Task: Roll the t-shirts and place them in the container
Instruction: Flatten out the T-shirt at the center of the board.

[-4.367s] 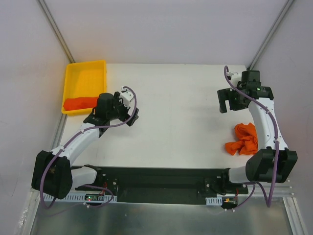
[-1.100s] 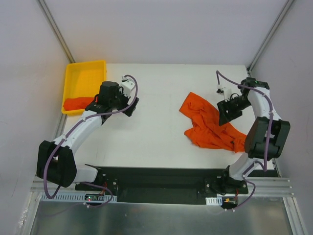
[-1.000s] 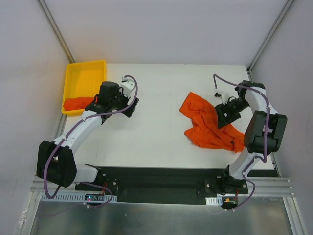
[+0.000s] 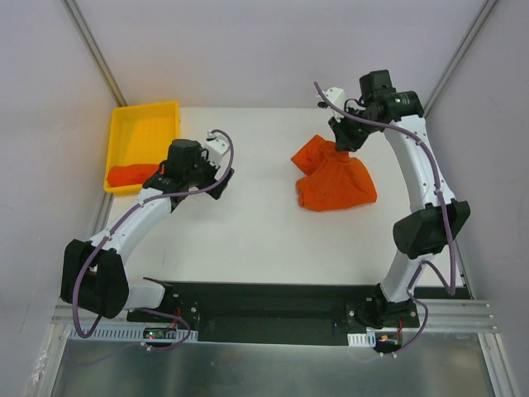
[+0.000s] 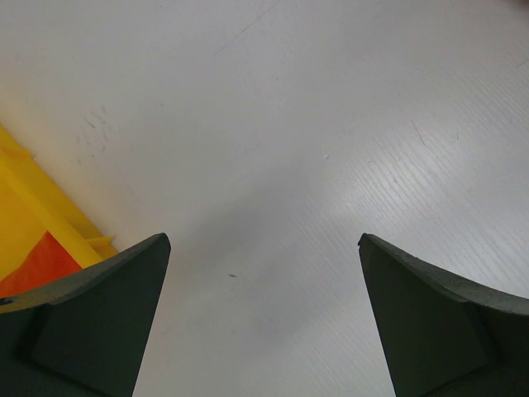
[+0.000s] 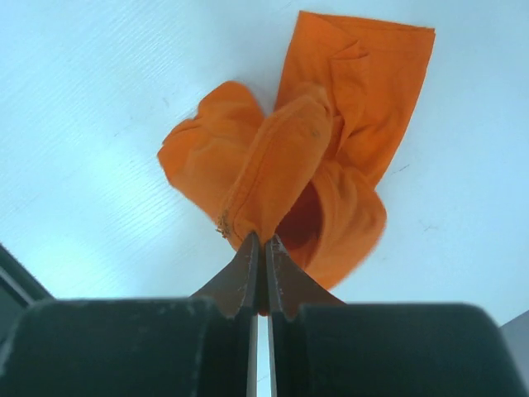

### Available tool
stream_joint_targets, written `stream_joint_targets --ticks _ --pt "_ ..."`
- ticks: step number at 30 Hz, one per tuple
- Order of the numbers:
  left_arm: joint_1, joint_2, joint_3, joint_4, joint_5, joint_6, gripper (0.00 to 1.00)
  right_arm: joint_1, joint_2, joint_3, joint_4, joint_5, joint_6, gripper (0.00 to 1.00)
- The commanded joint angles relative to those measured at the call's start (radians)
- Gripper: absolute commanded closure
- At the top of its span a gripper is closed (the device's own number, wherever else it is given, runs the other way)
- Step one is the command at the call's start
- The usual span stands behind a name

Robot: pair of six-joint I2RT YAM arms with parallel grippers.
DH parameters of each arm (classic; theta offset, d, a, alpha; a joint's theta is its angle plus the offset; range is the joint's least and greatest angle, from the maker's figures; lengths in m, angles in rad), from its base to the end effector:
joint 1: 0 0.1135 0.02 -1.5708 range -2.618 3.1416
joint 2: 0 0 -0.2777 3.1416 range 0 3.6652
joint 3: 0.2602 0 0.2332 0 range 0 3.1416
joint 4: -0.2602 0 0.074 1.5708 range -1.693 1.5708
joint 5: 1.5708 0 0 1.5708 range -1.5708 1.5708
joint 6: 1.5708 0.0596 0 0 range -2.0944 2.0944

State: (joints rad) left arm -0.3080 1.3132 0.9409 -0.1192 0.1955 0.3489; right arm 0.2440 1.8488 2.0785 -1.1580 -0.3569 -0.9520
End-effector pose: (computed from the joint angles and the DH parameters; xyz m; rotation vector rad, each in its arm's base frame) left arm 0.2803 -0.1013 0.2934 0.7765 1.9045 -0.1762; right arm 0.3635 0.1120 0.3863 -1.4818 1.9174 0.1302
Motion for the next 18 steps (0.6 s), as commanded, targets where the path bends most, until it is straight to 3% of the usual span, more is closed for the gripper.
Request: stream_joint_targets --ticks 1,4,7,9,12,13,14,16,18 --pt "-0.003 -0.04 0.002 0.0 -0.022 0.01 0.01 -0.005 -0.188 -0.076 -0.062 -0.022 0.021 0.99" --pt "-0.003 -0.034 0.004 0.001 -0.015 0.001 0.01 -0.008 -0.311 -0.193 -0.116 -0.04 -0.071 0.99" --pt "-0.003 -0.017 0.016 0.001 -0.004 -0.008 0.01 0.018 -0.364 -0.289 -0.294 -0.105 -0.148 0.99" --pt "-0.003 0.0 0.027 0.001 -0.001 -0.013 0.01 0.034 -0.434 -0.453 -0.376 -0.149 -0.148 0.96" --pt "-0.003 0.034 0.056 0.001 0.002 -0.022 0.01 0.096 -0.577 -0.616 -0.423 -0.137 -0.18 0.82" --pt "-0.003 0.046 0.067 0.001 0.004 -0.025 0.01 0.104 -0.6 -0.624 -0.434 -0.12 -0.18 0.62" --pt "-0.003 0.052 0.071 0.003 0.01 -0.028 0.01 0.104 -0.621 -0.621 -0.436 -0.107 -0.165 0.55" --pt "-0.003 0.072 0.084 0.003 0.013 -0.034 0.01 0.086 -0.623 -0.586 -0.425 -0.091 -0.157 0.48" --pt "-0.003 0.084 0.09 0.001 0.019 -0.044 0.02 0.028 -0.582 -0.539 -0.35 -0.122 -0.076 0.48"
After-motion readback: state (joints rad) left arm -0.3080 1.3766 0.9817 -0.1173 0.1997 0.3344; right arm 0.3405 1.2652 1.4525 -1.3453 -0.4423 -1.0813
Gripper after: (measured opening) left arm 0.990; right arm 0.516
